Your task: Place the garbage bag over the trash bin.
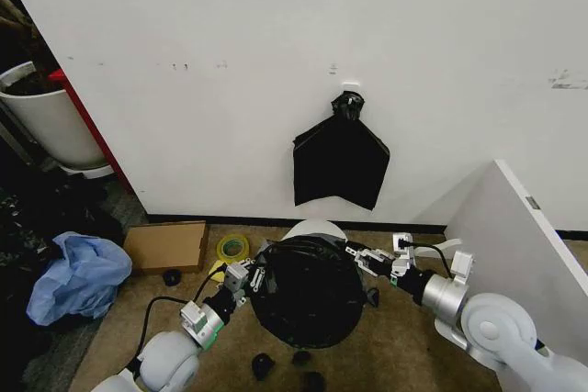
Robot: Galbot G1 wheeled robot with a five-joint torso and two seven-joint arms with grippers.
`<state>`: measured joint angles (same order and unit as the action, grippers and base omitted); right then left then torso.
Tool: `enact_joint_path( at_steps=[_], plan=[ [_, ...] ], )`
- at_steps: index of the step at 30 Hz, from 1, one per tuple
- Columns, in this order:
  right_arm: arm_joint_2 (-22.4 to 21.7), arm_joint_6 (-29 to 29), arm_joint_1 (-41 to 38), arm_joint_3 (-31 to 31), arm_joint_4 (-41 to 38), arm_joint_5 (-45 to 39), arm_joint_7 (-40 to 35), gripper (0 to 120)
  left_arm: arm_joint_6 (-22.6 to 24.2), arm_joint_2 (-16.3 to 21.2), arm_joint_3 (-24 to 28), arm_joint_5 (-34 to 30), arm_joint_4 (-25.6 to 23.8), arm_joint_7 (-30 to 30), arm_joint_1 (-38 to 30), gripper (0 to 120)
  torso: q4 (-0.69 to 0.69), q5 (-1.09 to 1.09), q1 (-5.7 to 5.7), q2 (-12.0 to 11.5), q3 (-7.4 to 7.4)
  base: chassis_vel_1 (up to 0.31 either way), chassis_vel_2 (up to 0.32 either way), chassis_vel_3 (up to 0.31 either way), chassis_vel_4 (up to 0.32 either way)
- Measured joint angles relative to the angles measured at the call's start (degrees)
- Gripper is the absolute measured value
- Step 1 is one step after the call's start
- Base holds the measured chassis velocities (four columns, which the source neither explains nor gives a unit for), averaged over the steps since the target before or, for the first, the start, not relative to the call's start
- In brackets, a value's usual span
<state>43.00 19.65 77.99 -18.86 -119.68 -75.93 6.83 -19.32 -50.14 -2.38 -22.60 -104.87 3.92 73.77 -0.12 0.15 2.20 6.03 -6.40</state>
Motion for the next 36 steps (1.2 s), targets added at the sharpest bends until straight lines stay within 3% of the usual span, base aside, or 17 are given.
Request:
enact_joint_path(
  at_steps=[16, 36],
  plan=[
    [0.7, -0.46, -1.36, 1.37, 0.07, 1.32, 0.67, 1, -0.01, -0.32, 0.44, -0.08, 0.38, -0.18, -0.72, 1, 0.0, 0.0, 0.0, 0.0, 0.0, 0.0, 0.0, 0.0, 0.0],
    [1.93, -1.53, -7.2, 5.27, 5.3, 5.25, -3.14, 0, -1.44, -0.49, 1.83, 0.95, -0.47, 1.13, -0.44, 1, 0.01, 0.0, 0.0, 0.0, 0.0, 0.0, 0.0, 0.0, 0.0]
  ],
)
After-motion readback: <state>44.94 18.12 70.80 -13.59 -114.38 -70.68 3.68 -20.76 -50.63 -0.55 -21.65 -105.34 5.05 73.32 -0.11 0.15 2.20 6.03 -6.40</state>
